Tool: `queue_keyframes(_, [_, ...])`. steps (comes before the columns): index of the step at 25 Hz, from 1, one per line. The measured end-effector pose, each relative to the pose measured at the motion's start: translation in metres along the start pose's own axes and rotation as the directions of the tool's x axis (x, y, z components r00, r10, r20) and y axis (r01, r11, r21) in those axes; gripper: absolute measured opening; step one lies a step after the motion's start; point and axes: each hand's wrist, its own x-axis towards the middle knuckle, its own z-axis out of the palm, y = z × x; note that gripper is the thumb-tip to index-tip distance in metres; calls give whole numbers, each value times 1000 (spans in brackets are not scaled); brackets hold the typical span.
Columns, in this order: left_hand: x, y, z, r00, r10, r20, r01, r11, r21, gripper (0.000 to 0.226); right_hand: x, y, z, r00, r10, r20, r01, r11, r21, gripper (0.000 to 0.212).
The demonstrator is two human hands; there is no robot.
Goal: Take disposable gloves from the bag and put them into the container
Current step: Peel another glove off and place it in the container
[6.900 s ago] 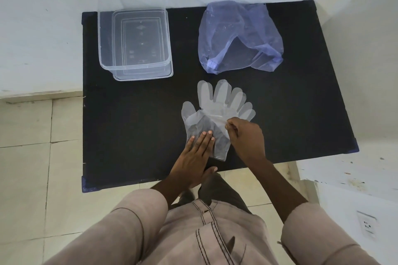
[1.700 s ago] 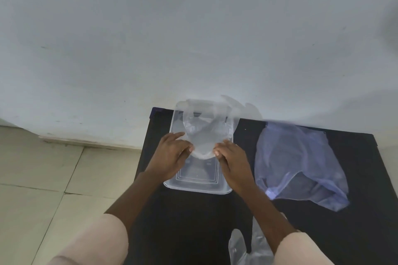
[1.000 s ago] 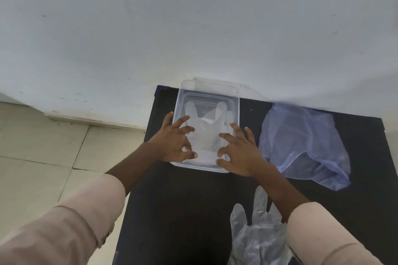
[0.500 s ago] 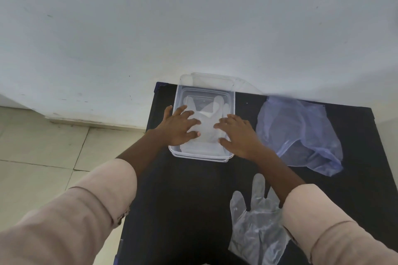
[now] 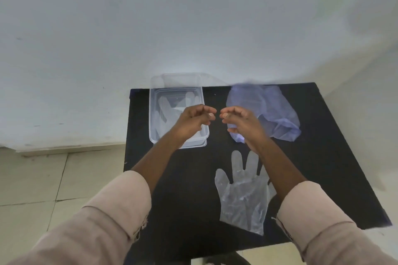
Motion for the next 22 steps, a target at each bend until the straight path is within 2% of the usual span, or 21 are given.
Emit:
queue_keyframes(2, [-12, -3, 20, 999, -23, 30, 23, 1000, 13, 20, -17, 12, -11, 999, 46, -22, -46, 999, 10, 8])
queue_keyframes(8, [-55, -32, 89, 987, -151, 53, 148, 988, 48, 21, -75, 69, -43, 990, 143, -16, -142, 989, 46, 17])
queue_keyframes(13, [-95, -70, 131, 972, -233, 40, 231, 971, 59, 21, -126, 132, -63, 972, 234, -14, -234, 972, 19, 10])
queue_keyframes(16, [-116, -96, 148, 956, -292, -2, 291, 953, 85, 20, -154, 176, -70, 899, 408, -162, -413, 911, -1, 9])
queue_keyframes(18, [-127, -110, 151, 948, -316, -34, 317, 944, 86, 20, -168, 197, -69, 836, 485, -257, -512, 857, -48, 21])
queue_keyframes(20, [-137, -119, 154, 938, -341, -59, 345, 935, 85, 19, -179, 209, -65, 799, 518, -305, -566, 819, -91, 33])
queue_keyframes(22, [-144, -126, 154, 931, -359, -69, 364, 927, 89, 17, -184, 213, -56, 794, 516, -323, -567, 820, -84, 40])
